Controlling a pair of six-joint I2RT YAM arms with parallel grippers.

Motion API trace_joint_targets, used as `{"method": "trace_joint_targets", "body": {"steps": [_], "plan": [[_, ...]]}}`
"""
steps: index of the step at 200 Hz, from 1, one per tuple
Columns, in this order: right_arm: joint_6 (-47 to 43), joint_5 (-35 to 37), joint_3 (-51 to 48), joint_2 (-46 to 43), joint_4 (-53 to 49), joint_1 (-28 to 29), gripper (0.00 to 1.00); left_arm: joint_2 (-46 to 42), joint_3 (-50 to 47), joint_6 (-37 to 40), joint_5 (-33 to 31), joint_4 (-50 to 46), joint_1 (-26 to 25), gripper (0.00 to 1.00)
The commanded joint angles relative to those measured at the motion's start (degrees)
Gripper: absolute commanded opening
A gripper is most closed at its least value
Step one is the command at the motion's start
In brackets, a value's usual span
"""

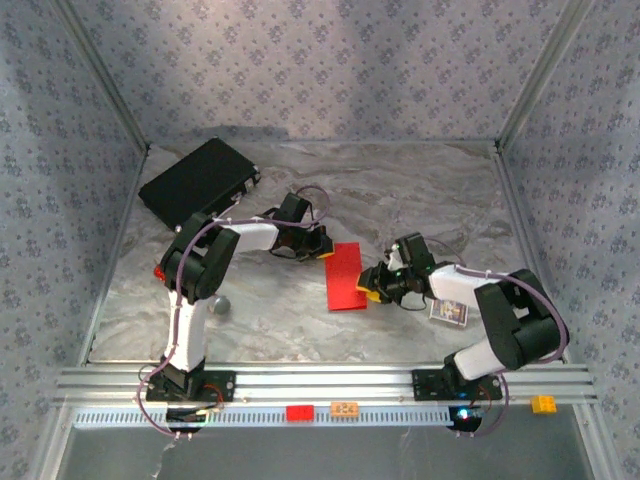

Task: Fold a paper plane with a square sheet of paper (pick it up from the middle)
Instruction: Fold the triangle a second time at the center of the table.

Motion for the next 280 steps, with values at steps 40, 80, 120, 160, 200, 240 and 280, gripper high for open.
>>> {"method": "trace_joint_targets", "body": {"steps": [40,80,120,160,200,240,280], "plan": [[0.6,-3.4,0.2,3.2,6.2,-1.1,0.33,1.9,-0.6,-0.1,-0.7,-2.5,0.0,0.04],[0.0,-4.0,0.0,4.5,7.8,-1.9,0.28,2.1,-0.1,0.0,-0.6,-2.7,0.0,0.04],[-1.0,-5.5,0.2,6.1,10.1,-2.4,0.23,2.4,0.5,0.2,0.0,-2.8,0.0,0.04],[-2.2,-5.5,0.3,7.0,10.1,-2.8,0.15,2.0,1.2,0.4,0.8,-2.9,0.1,0.08],[-0.2,-4.8,-0.5,6.9,12.4,-2.7,0.06,-1.1,3.0,1.5,0.5,-3.9,0.0,0.24],[5.9,1.3,-2.6,4.7,15.2,-2.3,0.03,-9.1,1.4,3.0,-5.9,-5.2,-0.3,0.51],[11.1,2.7,-3.5,4.3,19.9,-1.8,0.03,-16.9,-4.1,4.6,-10.0,-3.8,-0.3,0.54]]}}
